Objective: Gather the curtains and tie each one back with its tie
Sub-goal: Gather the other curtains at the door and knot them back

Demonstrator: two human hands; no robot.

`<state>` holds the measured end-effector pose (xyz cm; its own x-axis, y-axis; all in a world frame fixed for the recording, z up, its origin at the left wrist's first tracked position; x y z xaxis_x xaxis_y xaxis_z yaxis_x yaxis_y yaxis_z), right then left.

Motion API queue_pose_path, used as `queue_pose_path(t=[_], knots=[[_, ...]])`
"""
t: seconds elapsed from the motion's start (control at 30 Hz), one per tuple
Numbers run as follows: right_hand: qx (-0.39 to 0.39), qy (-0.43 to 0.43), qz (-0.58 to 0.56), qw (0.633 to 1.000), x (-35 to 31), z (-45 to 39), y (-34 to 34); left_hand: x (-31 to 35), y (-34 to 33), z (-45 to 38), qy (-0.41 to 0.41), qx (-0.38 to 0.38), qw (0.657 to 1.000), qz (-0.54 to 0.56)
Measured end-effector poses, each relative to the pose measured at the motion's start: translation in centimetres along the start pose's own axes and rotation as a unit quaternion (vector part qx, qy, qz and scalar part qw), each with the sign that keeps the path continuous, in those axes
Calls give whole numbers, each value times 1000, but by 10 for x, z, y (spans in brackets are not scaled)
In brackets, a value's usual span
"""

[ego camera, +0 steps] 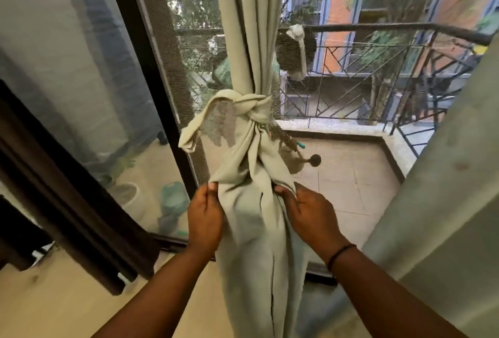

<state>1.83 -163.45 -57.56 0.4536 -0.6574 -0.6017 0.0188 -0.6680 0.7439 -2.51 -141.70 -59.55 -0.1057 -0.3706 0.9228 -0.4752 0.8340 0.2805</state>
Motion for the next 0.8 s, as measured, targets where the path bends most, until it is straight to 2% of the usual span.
queue_pose_path(t=[0.07,0.1,0.2,0.27,0.33,0.4,0.53,0.57,0.63,0.7,0.73,0.8], knots=[[35,18,21,999,-12,-4,8,8,-1,-7,22,7,1000,14],[48,21,15,998,-17,-5,10,15,1,-10,4,8,1000,8],[63,49,-71,994,-30,-10,13,31,15,-11,-121,-35,992,-22],[43,61,-140,987,-38,-10,9,30,21,-6,-161,-90,977,-104],[29,26,-190,981,-43,-7,-2,23,30,-9,-183,-115,955,-201],[22,-16,-222,975,-49,-4,-15,16,46,-21,-186,-92,954,-217],[-58,-74,-310,946,-55,-1,-41,10,84,-36,-212,-79,963,-150],[-80,-85,-342,932,-56,-1,-43,9,89,-37,-193,-76,972,-108],[-102,-107,-446,883,-65,-2,-55,3,103,-43,-108,-91,990,23],[-97,-126,-505,848,-72,-5,-64,-11,107,-49,-37,-120,985,121],[-87,-132,-506,848,-76,-6,-64,-16,109,-52,-27,-129,983,131],[-56,-130,-469,872,-84,-8,-63,-20,120,-57,-33,-139,980,137]])
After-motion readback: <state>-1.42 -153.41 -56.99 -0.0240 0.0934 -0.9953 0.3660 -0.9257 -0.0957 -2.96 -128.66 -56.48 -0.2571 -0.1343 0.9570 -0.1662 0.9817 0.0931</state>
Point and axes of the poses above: each hand's wrist, its own z-axis away from the middle knuckle, its own y-axis out of the back of the hand, x = y × z, the point moved 7 cm from there along -z, towards the middle knuckle, and after that the axes turned 13 degrees about -x, right-handed, at the moved point
